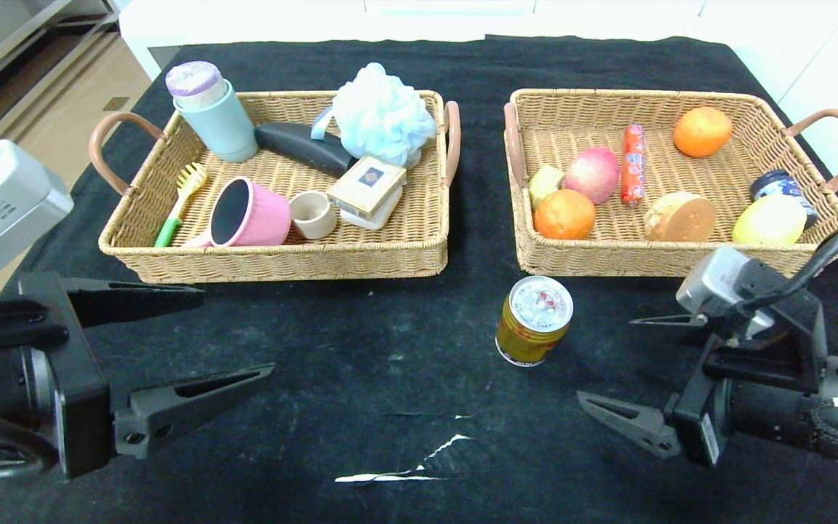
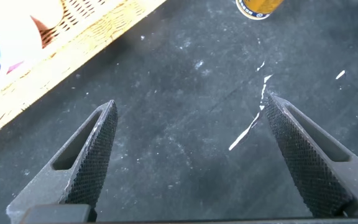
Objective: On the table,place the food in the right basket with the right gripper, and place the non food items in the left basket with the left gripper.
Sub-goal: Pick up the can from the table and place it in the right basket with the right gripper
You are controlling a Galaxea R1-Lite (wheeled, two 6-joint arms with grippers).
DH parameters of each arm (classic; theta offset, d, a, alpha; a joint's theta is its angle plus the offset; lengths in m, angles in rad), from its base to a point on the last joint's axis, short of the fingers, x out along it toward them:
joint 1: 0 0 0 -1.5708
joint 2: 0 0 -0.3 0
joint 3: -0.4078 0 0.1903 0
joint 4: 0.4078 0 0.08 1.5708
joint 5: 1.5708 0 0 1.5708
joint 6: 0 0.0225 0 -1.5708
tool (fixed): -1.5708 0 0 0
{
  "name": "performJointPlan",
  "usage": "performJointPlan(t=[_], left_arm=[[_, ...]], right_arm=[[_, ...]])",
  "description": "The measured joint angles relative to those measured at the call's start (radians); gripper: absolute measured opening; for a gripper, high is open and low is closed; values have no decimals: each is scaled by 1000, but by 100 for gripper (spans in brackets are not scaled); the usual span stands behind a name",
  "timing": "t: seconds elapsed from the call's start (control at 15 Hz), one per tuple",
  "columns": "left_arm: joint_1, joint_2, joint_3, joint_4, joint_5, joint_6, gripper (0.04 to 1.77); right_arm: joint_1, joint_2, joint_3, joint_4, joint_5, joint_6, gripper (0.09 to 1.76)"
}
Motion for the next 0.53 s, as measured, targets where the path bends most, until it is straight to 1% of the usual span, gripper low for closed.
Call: performJointPlan(t=[0.13, 0.27, 0.53], left_arm=[[4, 0, -3, 0, -1, -1, 172], [18, 0, -4, 1, -1, -1, 172], [7, 1, -5, 2, -4, 0, 172]], right_arm=[[37, 45, 9, -64, -37, 0, 171], [55, 83, 9, -122, -41, 0, 171], [72, 153, -11, -212, -41, 0, 171]])
